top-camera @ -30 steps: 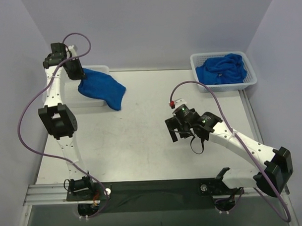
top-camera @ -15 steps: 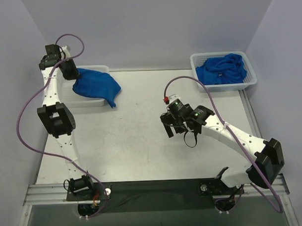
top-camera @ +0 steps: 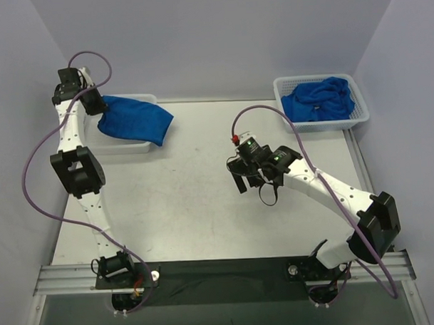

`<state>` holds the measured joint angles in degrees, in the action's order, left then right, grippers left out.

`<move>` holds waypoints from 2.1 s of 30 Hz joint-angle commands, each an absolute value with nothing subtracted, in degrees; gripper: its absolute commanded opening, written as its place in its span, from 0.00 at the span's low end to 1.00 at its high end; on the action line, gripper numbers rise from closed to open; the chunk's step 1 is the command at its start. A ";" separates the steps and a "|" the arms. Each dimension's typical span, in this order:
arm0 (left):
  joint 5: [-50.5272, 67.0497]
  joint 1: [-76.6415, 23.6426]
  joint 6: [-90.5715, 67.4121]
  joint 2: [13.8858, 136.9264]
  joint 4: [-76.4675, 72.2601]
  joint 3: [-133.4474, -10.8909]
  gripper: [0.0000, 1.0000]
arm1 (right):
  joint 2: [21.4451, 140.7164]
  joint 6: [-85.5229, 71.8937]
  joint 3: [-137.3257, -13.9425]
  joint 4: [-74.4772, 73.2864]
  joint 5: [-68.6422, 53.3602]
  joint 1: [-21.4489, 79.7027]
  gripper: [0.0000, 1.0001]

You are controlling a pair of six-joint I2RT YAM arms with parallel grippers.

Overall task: Fold and stack the towels
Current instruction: Neatly place the folded towel into the bin

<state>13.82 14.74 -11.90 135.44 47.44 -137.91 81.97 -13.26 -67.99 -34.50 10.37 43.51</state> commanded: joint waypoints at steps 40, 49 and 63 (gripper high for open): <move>6.42 19.25 -19.78 137.90 35.59 -129.55 0.00 | 87.98 -10.55 -75.23 -37.88 13.45 42.10 0.86; 4.48 19.69 -19.34 137.11 39.11 -131.57 0.00 | 88.33 -10.37 -75.32 -37.79 13.27 42.01 0.86; 2.11 20.39 -17.58 138.08 40.25 -134.81 0.25 | 88.16 -10.63 -74.88 -37.71 12.83 41.92 0.86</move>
